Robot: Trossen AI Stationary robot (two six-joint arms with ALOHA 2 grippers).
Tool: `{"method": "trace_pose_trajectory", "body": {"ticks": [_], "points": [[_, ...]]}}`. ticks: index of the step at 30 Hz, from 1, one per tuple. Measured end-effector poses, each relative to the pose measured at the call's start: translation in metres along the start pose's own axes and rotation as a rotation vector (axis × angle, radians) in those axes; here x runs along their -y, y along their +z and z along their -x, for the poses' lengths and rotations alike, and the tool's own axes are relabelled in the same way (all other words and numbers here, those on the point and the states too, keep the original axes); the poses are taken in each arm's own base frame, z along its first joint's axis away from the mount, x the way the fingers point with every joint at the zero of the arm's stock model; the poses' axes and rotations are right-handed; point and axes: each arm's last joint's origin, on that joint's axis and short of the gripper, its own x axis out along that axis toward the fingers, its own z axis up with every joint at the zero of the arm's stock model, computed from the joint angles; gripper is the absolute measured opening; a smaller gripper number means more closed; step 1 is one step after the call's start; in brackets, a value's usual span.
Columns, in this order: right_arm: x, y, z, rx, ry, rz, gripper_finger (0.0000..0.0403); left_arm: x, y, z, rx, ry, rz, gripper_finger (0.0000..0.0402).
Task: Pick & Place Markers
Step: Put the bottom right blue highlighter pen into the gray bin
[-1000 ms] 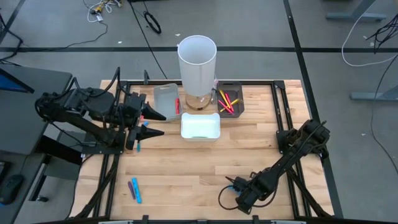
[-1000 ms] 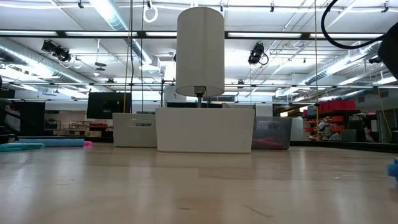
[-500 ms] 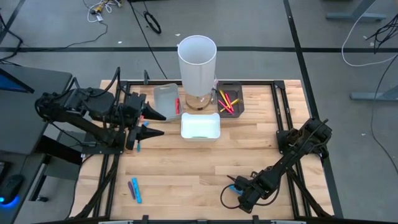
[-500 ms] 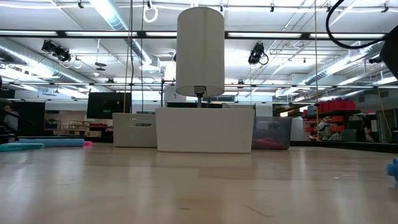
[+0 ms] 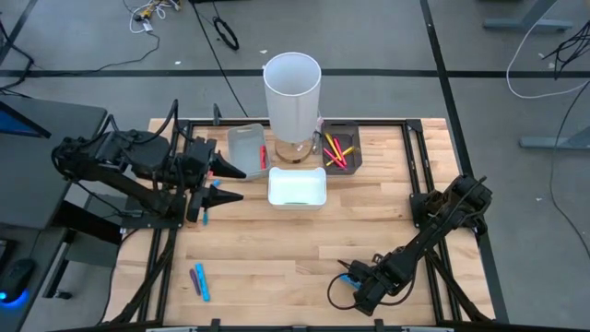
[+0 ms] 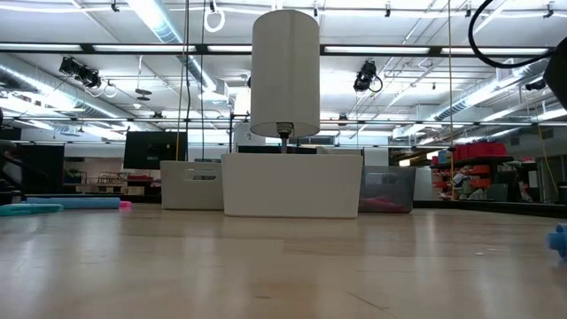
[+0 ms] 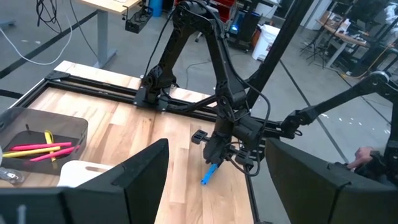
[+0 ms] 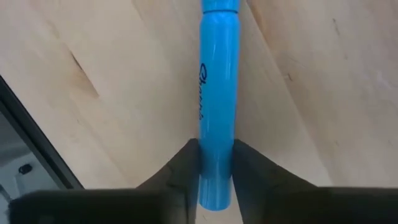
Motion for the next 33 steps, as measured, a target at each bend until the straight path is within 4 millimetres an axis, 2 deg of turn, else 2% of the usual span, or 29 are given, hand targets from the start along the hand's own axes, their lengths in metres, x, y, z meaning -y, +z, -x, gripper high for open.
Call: {"method": "trace_pose_trajectory", "body": {"ticks": [3,7,13,19,26,33], "points": [[0.0,0.0,0.0,0.001,0.003,-0.004,0.0059,0.0,0.0,0.0,-0.001,0.001,-0.002,0.027],[-0.002,0.0,0.006,0.006,0.015,-0.026,0.005,0.0,0.0,0.0,-0.001,0.001,-0.002,0.027],[-0.001,0.004,0.025,0.079,0.024,-0.048,0.0046,-0.003,0.001,0.0,0.002,0.014,0.001,0.027],[-0.004,0.003,0.049,0.078,0.11,-0.048,0.0045,-0.006,0.002,-0.001,0.008,0.033,0.007,0.027],[0.004,0.019,0.088,0.216,0.216,-0.073,0.0045,-0.009,0.003,-0.001,0.013,0.044,0.01,0.027],[0.02,0.06,0.122,0.389,0.32,-0.048,0.0045,-0.009,0.003,-0.001,0.016,0.046,0.012,0.0271]]}}
